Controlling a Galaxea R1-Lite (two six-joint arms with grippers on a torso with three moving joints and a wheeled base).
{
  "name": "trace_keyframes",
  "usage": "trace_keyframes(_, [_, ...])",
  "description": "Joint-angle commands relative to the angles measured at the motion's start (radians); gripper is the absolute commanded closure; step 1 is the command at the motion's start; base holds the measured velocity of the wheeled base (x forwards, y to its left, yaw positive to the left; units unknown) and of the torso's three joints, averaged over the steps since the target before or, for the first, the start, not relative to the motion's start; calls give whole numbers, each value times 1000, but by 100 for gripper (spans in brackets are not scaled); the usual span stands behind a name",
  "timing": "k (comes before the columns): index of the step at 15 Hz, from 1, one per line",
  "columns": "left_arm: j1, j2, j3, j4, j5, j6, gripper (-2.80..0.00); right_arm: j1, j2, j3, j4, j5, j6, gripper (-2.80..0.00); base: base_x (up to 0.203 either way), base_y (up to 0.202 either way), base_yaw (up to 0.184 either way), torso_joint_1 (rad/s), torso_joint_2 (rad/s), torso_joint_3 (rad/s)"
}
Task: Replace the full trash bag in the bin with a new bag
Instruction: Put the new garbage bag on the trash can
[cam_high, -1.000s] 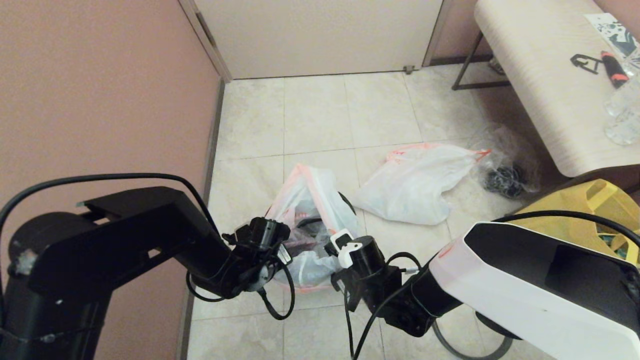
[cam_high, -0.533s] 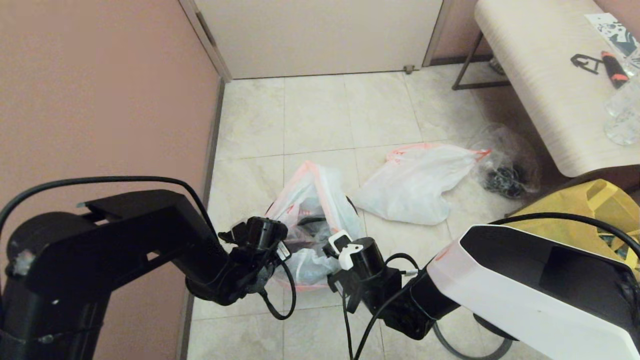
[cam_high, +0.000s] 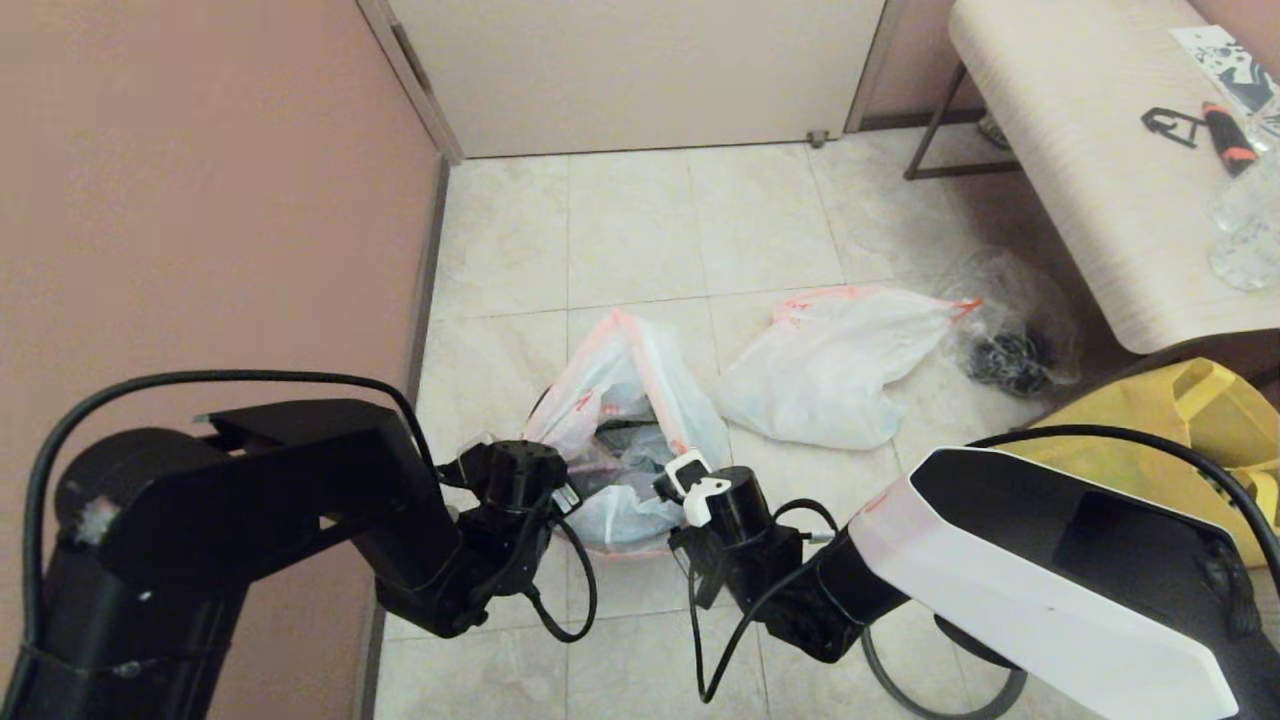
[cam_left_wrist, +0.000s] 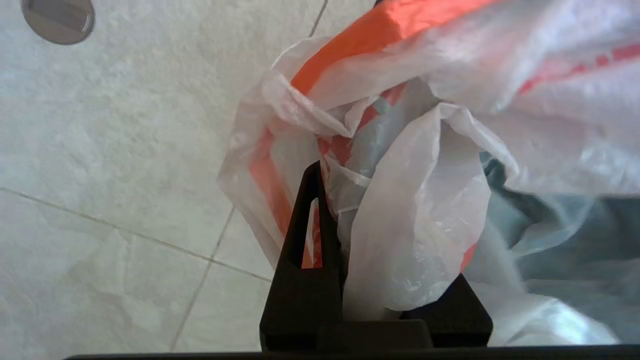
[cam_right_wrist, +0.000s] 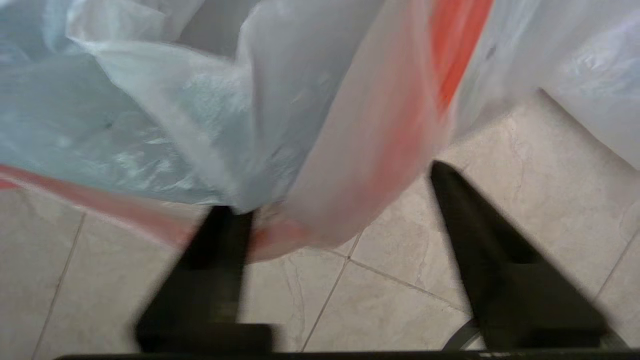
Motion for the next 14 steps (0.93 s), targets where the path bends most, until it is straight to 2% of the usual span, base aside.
trace_keyframes(1, [0, 14, 1, -5, 4, -3, 0, 4, -10, 3, -8, -2, -2, 0, 0, 0, 0, 0, 0, 0])
trace_keyframes(4, [1, 14, 1, -5, 4, -5, 0, 6, -30, 2, -3, -9, -6, 0, 0, 0, 0, 0, 0, 0])
trace_keyframes(9, [1, -11, 10, -3, -5, -11, 0, 13, -26, -6, -6, -20, -68, 0, 0, 0, 0, 0, 0, 0])
trace_keyframes(10, [1, -11, 9, -3, -5, -11, 0, 15, -20, -6, -8, -19, -69, -280, 0, 0, 0, 0, 0, 0])
trace_keyframes(14, [3, -3, 0, -3, -5, -11, 0, 35, -54, 29, -9, -11, -51, -280, 0, 0, 0, 0, 0, 0])
